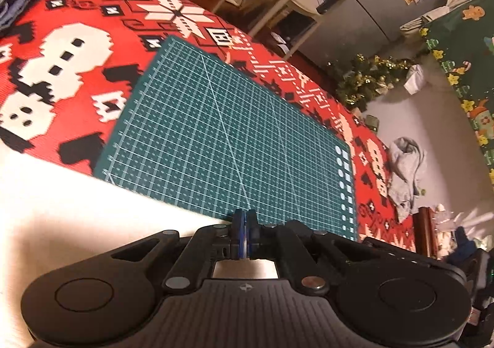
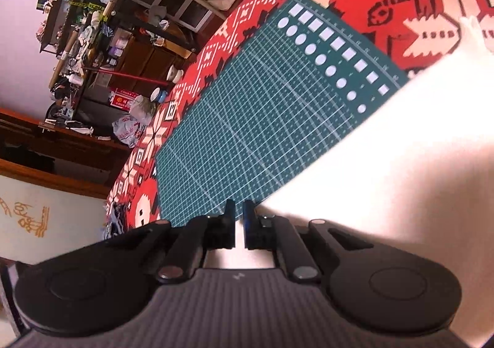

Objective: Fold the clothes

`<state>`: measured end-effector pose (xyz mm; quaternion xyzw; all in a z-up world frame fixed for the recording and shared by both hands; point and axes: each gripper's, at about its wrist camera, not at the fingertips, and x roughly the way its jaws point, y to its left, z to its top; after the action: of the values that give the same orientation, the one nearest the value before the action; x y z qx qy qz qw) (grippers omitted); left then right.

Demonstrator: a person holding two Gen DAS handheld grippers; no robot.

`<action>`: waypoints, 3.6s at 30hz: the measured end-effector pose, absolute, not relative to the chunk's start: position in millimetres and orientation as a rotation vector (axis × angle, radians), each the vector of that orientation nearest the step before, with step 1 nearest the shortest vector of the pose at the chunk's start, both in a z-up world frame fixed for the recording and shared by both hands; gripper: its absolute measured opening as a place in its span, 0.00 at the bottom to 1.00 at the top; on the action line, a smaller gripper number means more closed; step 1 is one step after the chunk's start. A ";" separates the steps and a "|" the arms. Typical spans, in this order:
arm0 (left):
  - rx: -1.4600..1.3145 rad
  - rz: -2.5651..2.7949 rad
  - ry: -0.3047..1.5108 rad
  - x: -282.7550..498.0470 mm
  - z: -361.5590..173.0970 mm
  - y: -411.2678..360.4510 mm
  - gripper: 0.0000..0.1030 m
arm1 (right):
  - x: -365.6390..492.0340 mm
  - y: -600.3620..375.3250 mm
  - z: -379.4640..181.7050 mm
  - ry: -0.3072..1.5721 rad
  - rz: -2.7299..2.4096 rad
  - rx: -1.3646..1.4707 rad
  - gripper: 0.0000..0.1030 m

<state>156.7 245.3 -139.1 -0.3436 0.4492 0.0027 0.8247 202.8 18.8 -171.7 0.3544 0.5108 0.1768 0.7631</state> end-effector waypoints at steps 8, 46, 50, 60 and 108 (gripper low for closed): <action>-0.705 0.098 0.929 139.3 -132.3 267.1 0.01 | 202.1 -11.8 -162.1 1.071 0.295 0.768 0.05; -0.604 0.345 0.944 61.0 -89.6 360.3 0.05 | 163.5 -154.4 -103.2 0.965 0.009 0.740 0.23; -0.656 0.345 0.952 71.5 -97.8 362.5 0.05 | 170.7 -145.1 -115.6 0.996 0.005 0.762 0.24; -0.712 0.313 0.946 85.4 -107.3 370.2 0.05 | 196.3 -141.0 -133.3 1.014 -0.029 0.728 0.25; -0.573 0.376 0.890 124.8 -114.8 362.9 0.05 | 235.3 -122.3 -138.0 0.919 -0.003 0.721 0.04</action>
<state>124.8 362.9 -114.8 -0.2715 0.4220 0.1781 0.8465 235.3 -122.3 -138.0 0.3404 0.4337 -0.0013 0.8343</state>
